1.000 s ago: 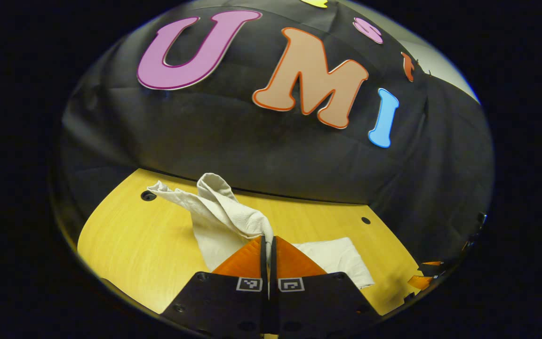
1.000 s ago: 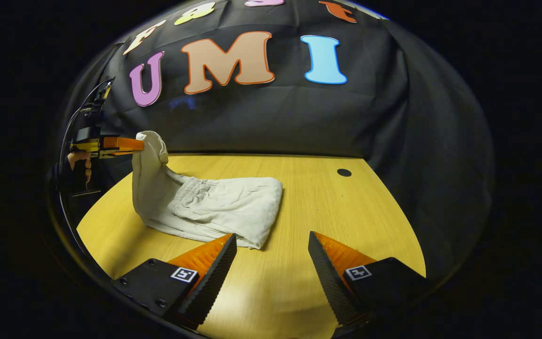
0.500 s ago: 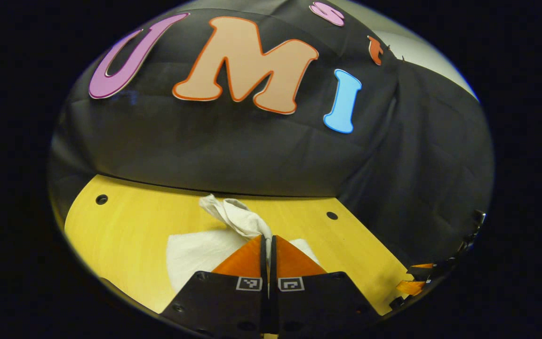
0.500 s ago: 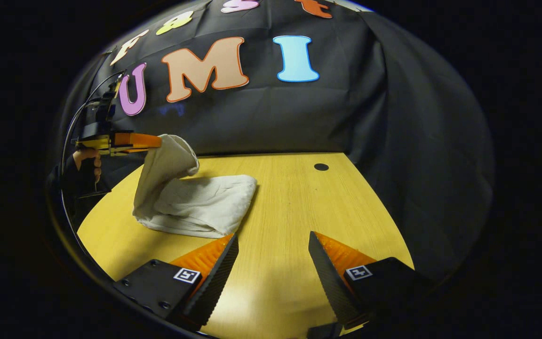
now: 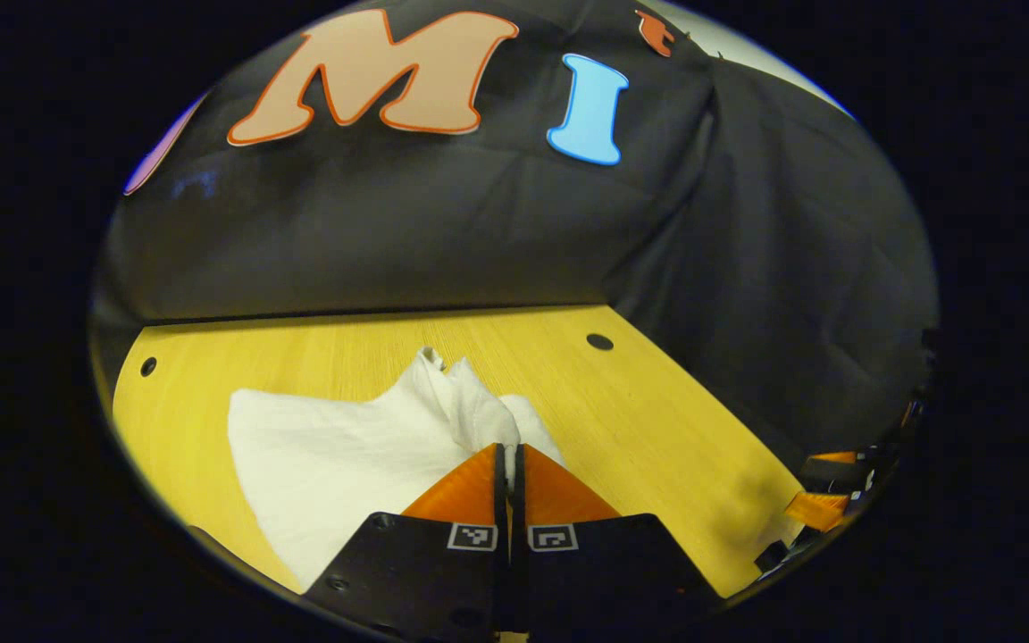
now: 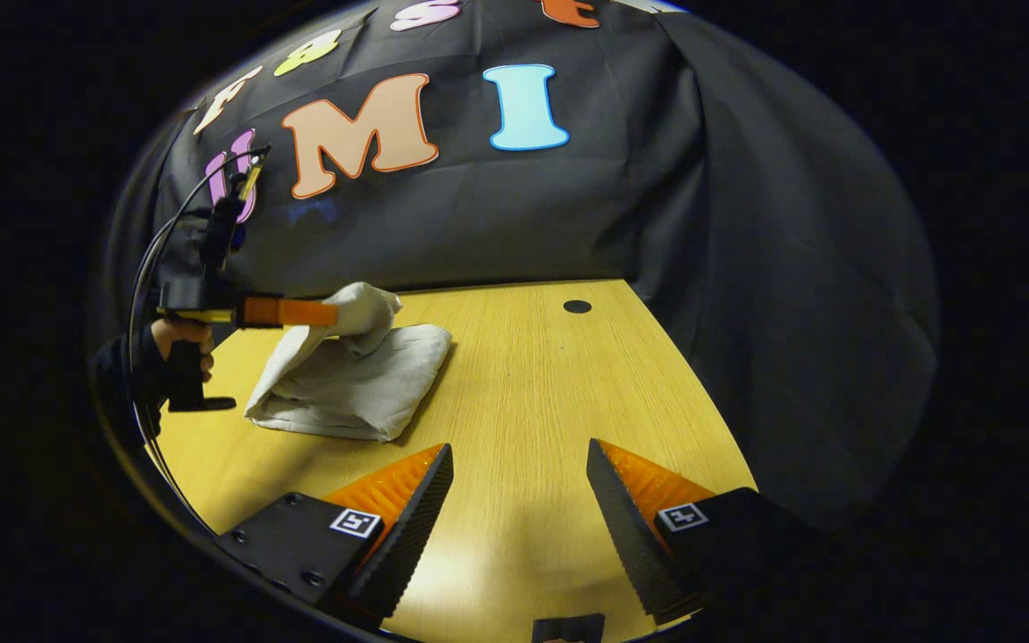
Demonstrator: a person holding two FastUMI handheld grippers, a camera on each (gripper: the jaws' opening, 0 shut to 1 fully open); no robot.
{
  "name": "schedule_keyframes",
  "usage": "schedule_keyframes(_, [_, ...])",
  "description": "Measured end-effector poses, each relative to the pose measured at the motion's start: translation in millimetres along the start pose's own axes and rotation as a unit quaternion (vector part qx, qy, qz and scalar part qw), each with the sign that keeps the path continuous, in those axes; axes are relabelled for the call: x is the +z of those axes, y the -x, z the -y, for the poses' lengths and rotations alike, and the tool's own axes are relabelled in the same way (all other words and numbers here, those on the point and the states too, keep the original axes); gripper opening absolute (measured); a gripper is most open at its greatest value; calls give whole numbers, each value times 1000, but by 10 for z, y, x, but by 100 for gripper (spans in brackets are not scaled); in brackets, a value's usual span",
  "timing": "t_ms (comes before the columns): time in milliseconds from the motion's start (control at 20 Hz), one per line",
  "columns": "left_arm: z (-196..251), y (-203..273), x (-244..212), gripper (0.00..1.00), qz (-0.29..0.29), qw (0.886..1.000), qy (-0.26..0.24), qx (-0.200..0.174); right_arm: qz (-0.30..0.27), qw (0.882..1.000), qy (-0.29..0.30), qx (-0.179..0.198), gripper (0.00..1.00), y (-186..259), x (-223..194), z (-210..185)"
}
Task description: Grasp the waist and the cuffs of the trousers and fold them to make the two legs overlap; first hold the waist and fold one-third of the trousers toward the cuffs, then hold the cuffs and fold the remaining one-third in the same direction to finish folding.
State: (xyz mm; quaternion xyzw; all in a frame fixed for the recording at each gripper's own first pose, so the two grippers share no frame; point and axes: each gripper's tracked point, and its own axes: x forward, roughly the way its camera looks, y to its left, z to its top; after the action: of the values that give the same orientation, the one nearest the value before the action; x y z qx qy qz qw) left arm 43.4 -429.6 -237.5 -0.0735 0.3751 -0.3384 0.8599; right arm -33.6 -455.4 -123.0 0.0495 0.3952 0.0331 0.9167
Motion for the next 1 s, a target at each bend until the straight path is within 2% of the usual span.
schedule_keyframes(50, [44,-8,-144,0,-12,1000,-4,4,-1,1000,1,2,96,-11,2,10])
schedule_keyframes(150, [0,-65,-334,0,-28,999,-11,15,-1,1000,2,9,96,-44,16,11])
schedule_keyframes(200, [0,-67,-443,0,-31,999,-15,15,0,1000,1,13,93,-64,24,-8])
schedule_keyframes(250, [39,-76,-533,2,-32,999,-15,12,1,1000,0,18,96,-80,45,-36])
schedule_keyframes(350, [133,-17,-575,10,-23,1000,-9,-1,4,1000,2,29,97,-128,73,-123])
schedule_keyframes(400, [160,31,-559,23,-14,1000,-7,-5,6,999,4,34,92,-141,107,-174])
schedule_keyframes(450, [156,98,-523,30,-5,1000,-9,-6,10,999,4,39,97,-149,160,-247])
schedule_keyframes(600, [15,452,-293,99,39,999,-23,13,34,998,3,56,96,-165,373,-567])
schedule_keyframes(800, [-343,1144,160,96,117,990,-47,64,93,993,6,70,96,-79,833,-1062])
schedule_keyframes(1000, [-839,1886,580,95,180,971,-78,136,166,982,1,90,97,106,1381,-1637])
